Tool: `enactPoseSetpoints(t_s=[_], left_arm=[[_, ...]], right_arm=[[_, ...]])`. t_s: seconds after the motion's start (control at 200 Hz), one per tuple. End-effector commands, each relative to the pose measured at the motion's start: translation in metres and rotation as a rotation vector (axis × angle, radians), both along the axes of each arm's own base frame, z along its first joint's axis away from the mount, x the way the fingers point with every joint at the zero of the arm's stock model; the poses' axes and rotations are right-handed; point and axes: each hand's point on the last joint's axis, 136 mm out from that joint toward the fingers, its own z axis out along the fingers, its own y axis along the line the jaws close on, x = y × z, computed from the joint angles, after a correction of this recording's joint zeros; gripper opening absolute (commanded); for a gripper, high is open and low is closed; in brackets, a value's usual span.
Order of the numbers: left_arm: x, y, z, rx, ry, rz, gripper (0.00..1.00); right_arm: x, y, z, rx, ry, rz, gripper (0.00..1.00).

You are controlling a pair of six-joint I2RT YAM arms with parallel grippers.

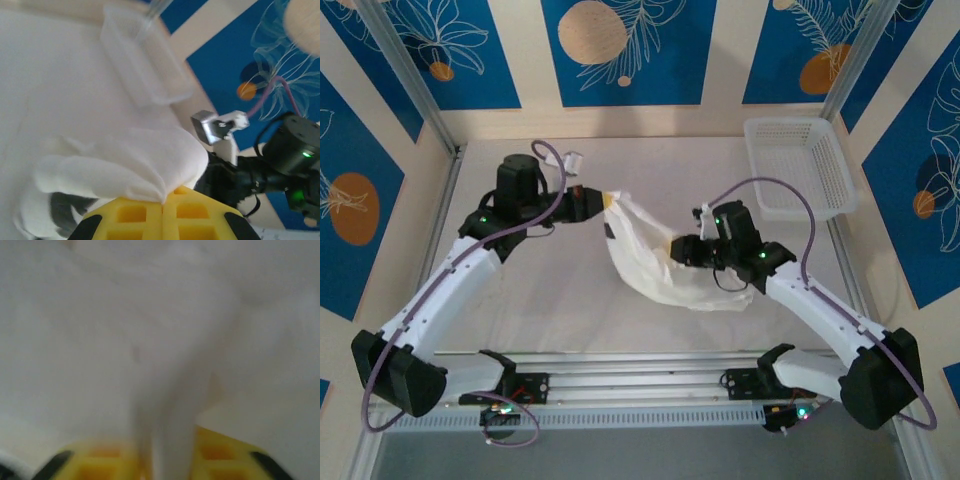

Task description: Fold the inside-out t-shirt

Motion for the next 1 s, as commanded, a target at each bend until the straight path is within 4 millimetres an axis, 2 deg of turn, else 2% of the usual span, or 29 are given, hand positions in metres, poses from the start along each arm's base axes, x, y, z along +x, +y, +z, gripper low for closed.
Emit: enactPoseSetpoints(t_s=[0.0, 0.09, 0.18, 0.28, 0.37, 0.475, 0.58, 0.645, 0.675, 0.715, 0.75, 0.795, 0.83, 0.935, 0.995], left_arm=[[-0.029, -0.017, 0.045, -0.111, -0.166, -0.151, 0.00], [-0.036, -0.024, 0.045, -0.111, -0.178, -0.200, 0.00], [-0.041, -0.028, 0.051, -0.117, -0.199, -0.236, 0.00], [-0.048, -0.032, 0.061, -0.130, -0.232, -0.270, 0.00], [-0.051, -0.033, 0.064, -0.130, -0.244, -0.277, 0.00], [-0.053, -0.034, 0.064, -0.128, -0.245, -0.284, 0.00], [-0.055, -0.032, 0.063, -0.120, -0.243, -0.283, 0.00], [-0.056, -0.031, 0.063, -0.117, -0.247, -0.283, 0.00], [-0.056, -0.031, 0.063, -0.114, -0.249, -0.283, 0.00], [-0.056, -0.030, 0.063, -0.106, -0.252, -0.276, 0.00], [-0.054, -0.028, 0.060, -0.085, -0.253, -0.256, 0.00], [-0.044, -0.020, 0.051, -0.017, -0.249, -0.184, 0.00], [-0.032, -0.007, 0.039, 0.076, -0.230, -0.085, 0.00], [0.006, 0.055, -0.019, 0.447, -0.158, 0.226, 0.00], [0.014, 0.065, -0.050, 0.532, -0.119, 0.226, 0.00]], right_arm=[[-0.014, 0.012, 0.072, 0.135, -0.232, 0.090, 0.48], [-0.021, 0.018, 0.098, 0.135, -0.405, 0.162, 0.60], [-0.014, 0.021, 0.112, 0.099, -0.508, 0.177, 0.62], [0.004, 0.027, 0.115, 0.067, -0.594, 0.155, 0.62], [0.007, 0.044, 0.116, 0.080, -0.657, 0.233, 0.61], [0.014, 0.062, 0.106, 0.074, -0.645, 0.301, 0.61], [0.026, 0.068, 0.099, 0.047, -0.634, 0.293, 0.52], [0.021, 0.075, 0.100, 0.076, -0.631, 0.337, 0.51], [0.017, 0.079, 0.099, 0.095, -0.621, 0.366, 0.47], [0.012, 0.084, 0.097, 0.108, -0.601, 0.401, 0.34], [0.009, 0.085, 0.096, 0.114, -0.581, 0.410, 0.17], [0.008, 0.082, 0.100, 0.136, -0.549, 0.395, 0.00], [0.005, 0.079, 0.107, 0.172, -0.529, 0.379, 0.00], [-0.016, 0.067, 0.142, 0.271, -0.518, 0.363, 0.00], [-0.026, 0.060, 0.157, 0.312, -0.500, 0.340, 0.00]])
